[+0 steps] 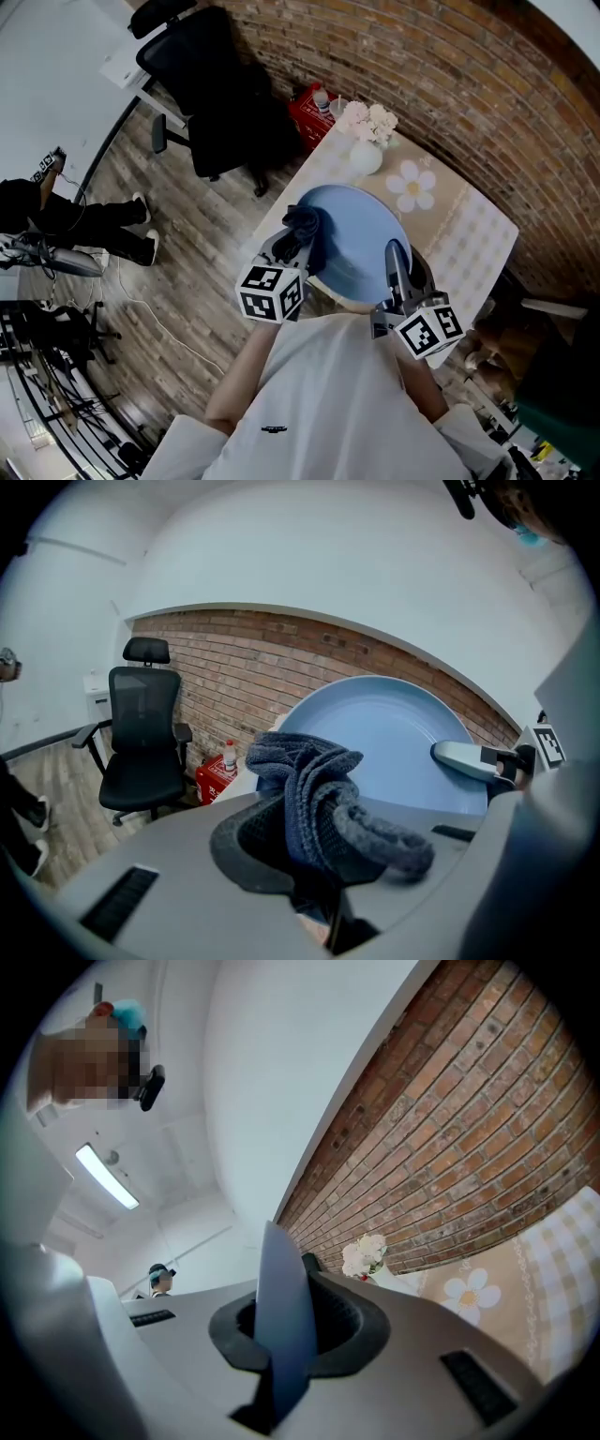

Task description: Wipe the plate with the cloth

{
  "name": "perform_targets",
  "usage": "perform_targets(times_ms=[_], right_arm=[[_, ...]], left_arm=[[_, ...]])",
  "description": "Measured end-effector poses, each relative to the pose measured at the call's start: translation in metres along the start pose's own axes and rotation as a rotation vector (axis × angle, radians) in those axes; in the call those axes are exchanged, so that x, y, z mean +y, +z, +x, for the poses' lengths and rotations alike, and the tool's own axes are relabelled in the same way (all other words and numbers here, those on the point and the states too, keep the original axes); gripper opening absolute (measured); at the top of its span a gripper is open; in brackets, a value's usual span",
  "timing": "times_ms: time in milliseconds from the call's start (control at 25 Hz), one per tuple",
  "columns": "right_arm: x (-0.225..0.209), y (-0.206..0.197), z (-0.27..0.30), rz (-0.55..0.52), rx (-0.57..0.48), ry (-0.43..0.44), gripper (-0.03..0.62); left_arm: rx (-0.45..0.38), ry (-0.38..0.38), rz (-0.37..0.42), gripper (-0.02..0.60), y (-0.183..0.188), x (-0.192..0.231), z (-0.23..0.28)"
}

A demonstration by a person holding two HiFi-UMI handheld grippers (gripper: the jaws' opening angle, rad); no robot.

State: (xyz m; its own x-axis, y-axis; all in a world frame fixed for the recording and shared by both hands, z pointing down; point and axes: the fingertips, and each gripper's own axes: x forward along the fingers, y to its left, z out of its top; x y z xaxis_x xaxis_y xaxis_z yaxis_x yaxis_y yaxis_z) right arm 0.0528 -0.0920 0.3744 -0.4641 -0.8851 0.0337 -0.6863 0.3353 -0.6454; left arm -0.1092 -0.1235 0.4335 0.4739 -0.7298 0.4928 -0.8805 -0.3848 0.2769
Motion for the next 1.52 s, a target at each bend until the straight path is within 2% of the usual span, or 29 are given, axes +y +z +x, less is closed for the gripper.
perform_targets(times_ms=[560, 1240, 1520], right_arm=[[0.002, -0.007, 0.014, -0.017, 0.009, -0.03, 0.058], [0.004, -0.003, 0.019, -0.028, -0.017, -0.048, 0.058], [0.006, -0.01, 0.017, -0.019, -0.023, -0.052, 0.058]], left_arm=[[0.014, -0.055, -0.051, 0.061, -0.019, 0.0, 0.002], [0.011, -0.223, -0.052, 0.061, -0.027, -0.062, -0.003], [-0.016, -0.301, -0.041, 0.061, -0.027, -0.085, -0.009]])
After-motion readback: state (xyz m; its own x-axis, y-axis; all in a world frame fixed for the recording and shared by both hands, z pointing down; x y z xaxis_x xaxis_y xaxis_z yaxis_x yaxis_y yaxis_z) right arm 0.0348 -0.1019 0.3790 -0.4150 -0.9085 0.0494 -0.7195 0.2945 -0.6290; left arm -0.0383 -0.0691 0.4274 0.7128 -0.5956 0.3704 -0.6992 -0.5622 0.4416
